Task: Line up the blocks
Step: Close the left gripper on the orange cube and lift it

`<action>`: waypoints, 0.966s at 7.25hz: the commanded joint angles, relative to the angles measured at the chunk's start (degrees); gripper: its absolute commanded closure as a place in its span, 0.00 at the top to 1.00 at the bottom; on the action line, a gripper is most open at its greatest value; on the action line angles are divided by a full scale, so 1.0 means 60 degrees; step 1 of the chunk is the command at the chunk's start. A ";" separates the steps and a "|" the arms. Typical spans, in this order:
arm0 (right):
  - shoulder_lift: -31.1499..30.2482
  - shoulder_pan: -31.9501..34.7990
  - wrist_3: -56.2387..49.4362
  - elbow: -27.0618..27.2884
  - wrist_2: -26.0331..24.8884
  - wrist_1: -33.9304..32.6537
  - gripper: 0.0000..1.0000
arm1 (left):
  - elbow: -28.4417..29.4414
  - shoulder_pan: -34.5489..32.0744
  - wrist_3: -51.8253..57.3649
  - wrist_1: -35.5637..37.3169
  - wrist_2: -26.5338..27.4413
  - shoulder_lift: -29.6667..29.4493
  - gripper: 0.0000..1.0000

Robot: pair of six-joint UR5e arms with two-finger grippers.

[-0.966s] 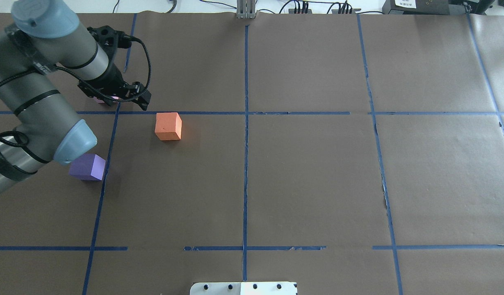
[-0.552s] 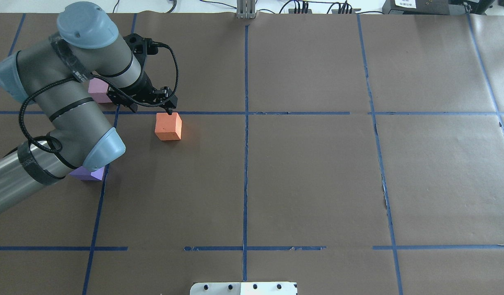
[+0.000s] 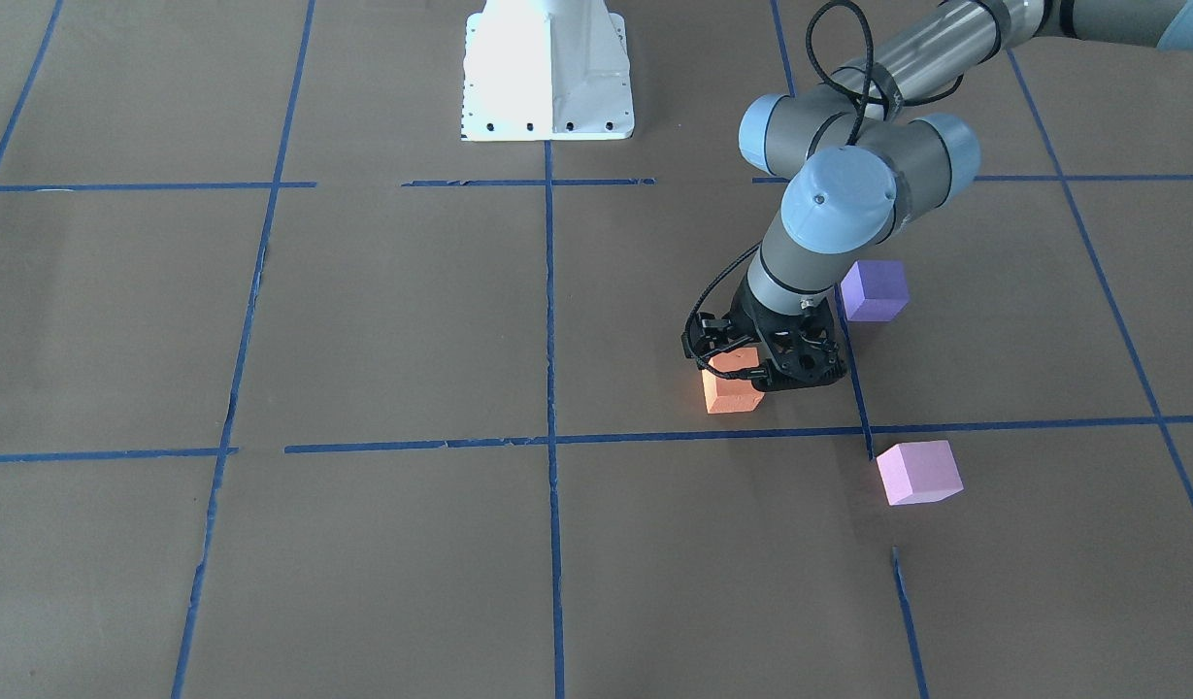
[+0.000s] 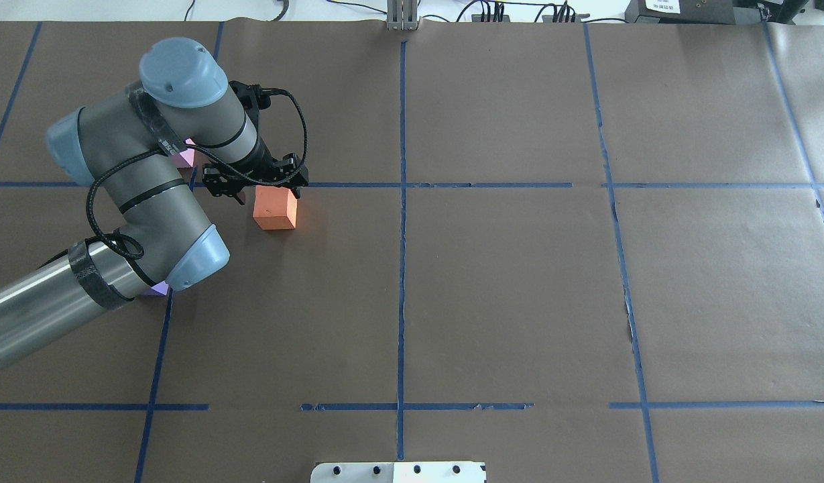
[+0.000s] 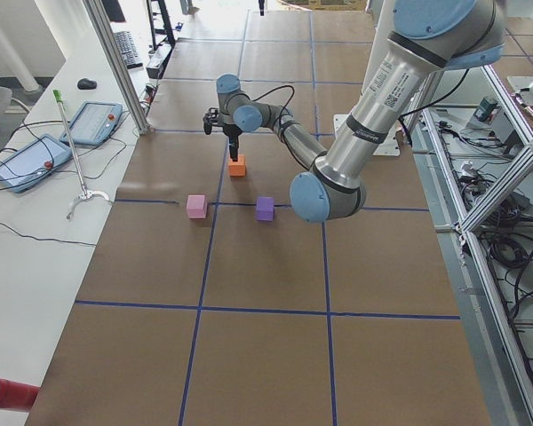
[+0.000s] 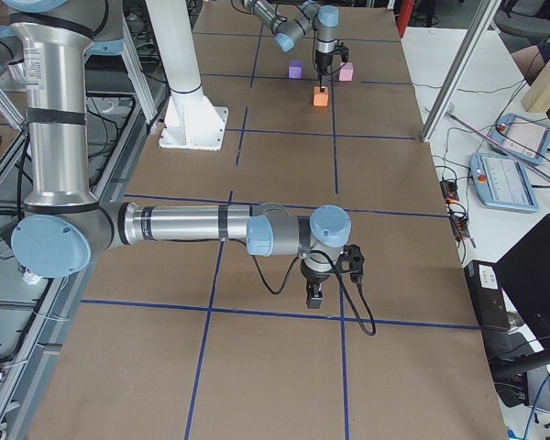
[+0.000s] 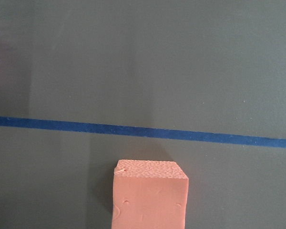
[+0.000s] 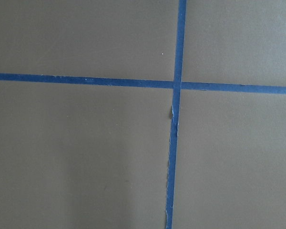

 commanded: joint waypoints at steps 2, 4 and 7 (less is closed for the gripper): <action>0.0000 0.0000 0.0000 0.0000 0.0000 -0.0002 1.00 | 0.0418 0.0444 -0.0060 -0.0562 0.0409 0.0073 1.00; 0.0000 0.0000 0.0000 0.0000 0.0000 0.0013 1.00 | 0.0797 0.0445 -0.0045 -0.0797 0.0744 0.0030 0.99; 0.0000 0.0000 0.0000 0.0000 0.0000 0.0013 1.00 | 0.0916 0.0401 -0.0060 -0.1207 0.0760 0.0000 0.94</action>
